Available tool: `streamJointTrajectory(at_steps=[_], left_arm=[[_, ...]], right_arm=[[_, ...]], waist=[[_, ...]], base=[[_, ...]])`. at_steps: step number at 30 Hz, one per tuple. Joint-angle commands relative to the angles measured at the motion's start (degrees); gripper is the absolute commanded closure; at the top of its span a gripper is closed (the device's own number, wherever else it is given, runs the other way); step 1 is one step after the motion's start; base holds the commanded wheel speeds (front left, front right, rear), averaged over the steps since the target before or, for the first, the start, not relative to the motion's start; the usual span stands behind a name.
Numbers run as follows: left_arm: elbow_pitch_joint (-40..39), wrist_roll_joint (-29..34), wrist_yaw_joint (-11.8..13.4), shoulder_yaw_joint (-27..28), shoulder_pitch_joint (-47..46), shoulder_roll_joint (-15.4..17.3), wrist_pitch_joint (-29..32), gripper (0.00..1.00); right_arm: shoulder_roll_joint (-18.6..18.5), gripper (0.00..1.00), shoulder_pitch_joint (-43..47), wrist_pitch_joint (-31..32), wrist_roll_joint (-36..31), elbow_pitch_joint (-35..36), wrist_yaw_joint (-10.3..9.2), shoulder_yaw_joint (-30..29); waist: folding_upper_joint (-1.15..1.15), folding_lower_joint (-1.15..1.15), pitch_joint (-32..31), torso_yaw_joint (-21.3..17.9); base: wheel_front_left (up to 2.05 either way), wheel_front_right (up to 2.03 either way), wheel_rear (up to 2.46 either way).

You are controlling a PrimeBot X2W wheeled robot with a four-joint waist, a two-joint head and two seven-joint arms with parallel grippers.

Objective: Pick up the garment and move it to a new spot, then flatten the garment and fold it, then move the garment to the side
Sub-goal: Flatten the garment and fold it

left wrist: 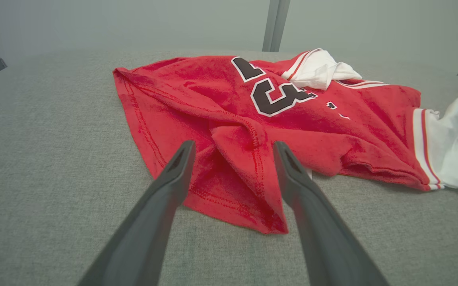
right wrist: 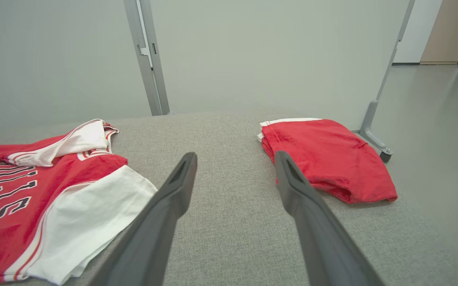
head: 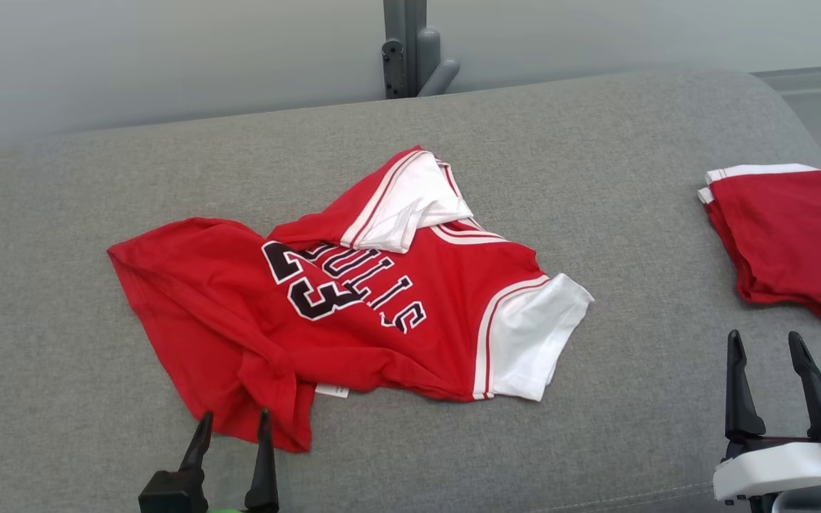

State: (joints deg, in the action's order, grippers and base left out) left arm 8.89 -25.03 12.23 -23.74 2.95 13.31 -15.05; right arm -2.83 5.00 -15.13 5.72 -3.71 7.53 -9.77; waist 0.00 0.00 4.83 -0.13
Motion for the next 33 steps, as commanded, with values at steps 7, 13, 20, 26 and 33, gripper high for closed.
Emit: streamJointTrajectory(at_steps=[7,13,20,26,33], left_arm=[[0.91,0.66,0.56,3.52,3.48,-1.58,-0.16,0.0],[1.76,2.04,-2.8,6.28,4.64,-2.34,-0.17,0.0],[1.63,3.75,-5.81,9.39,4.63,-3.06,-0.17,0.0],[1.62,5.89,-7.79,11.31,4.61,-4.64,-0.17,0.0],[2.53,7.03,-9.24,12.7,4.08,-5.74,-0.17,0.0]], right_arm=[[-0.12,0.0,0.96,0.01,-1.23,-0.49,-0.09,-1.69],[-0.13,0.0,1.06,0.01,-2.95,-1.98,-0.09,-1.81],[-0.13,0.0,1.73,0.01,-2.58,-2.98,-0.09,-0.91],[-0.13,0.0,1.39,0.01,-2.39,-3.81,-0.09,2.16],[-0.13,0.0,1.12,0.01,-1.99,-3.85,-0.09,3.69]], waist=[[0.0,0.0,-3.42,2.77],[0.0,0.0,-4.34,3.41],[0.0,0.0,-4.76,3.22],[0.0,0.0,-4.8,3.21],[0.0,0.0,-4.71,3.92]], base=[[0.0,0.0,0.0],[0.0,0.0,0.0],[0.0,0.0,0.0],[0.0,0.0,0.0],[0.0,0.0,0.0]])
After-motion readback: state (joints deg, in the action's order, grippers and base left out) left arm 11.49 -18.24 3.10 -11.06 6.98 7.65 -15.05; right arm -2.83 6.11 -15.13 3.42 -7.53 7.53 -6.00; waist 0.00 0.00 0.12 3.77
